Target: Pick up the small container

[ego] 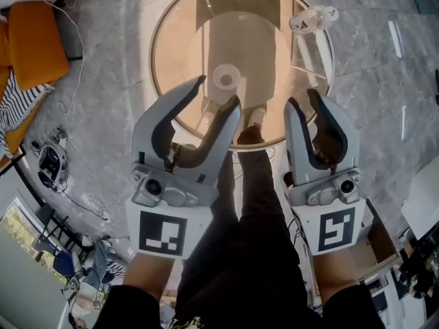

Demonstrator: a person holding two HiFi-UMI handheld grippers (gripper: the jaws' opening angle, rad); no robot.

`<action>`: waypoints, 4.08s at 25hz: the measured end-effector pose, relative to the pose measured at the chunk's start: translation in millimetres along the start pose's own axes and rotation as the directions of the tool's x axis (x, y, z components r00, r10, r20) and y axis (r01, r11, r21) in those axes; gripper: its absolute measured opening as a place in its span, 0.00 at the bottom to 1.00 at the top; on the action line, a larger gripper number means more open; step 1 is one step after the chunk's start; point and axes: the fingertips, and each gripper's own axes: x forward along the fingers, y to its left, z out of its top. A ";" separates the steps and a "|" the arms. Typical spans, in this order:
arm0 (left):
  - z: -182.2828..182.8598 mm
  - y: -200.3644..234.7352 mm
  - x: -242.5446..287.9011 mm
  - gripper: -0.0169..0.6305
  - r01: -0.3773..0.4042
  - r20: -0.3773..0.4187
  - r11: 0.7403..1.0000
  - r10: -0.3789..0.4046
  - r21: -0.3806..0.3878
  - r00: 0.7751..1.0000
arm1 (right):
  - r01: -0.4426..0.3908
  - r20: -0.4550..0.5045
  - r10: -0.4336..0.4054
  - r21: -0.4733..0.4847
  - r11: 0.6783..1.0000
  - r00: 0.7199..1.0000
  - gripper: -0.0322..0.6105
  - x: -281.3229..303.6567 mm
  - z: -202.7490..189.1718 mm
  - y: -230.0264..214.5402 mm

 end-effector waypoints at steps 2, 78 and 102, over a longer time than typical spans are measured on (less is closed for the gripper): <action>-24.5 1.4 3.6 0.24 0.010 -0.011 1.000 -0.010 0.001 1.000 | 0.005 -0.014 -0.005 -0.001 1.000 1.000 0.20 7.4 -22.4 1.2; -254.2 12.7 2.8 0.06 0.006 -0.076 0.996 -0.012 -0.084 0.997 | -0.207 -0.211 0.169 -0.176 0.962 0.963 0.20 93.5 -297.5 93.8; -69.6 -37.2 -27.6 0.06 -0.050 -0.053 0.994 0.045 -0.093 0.998 | -0.233 -0.173 0.200 -0.196 0.953 0.964 0.20 18.9 -100.1 69.8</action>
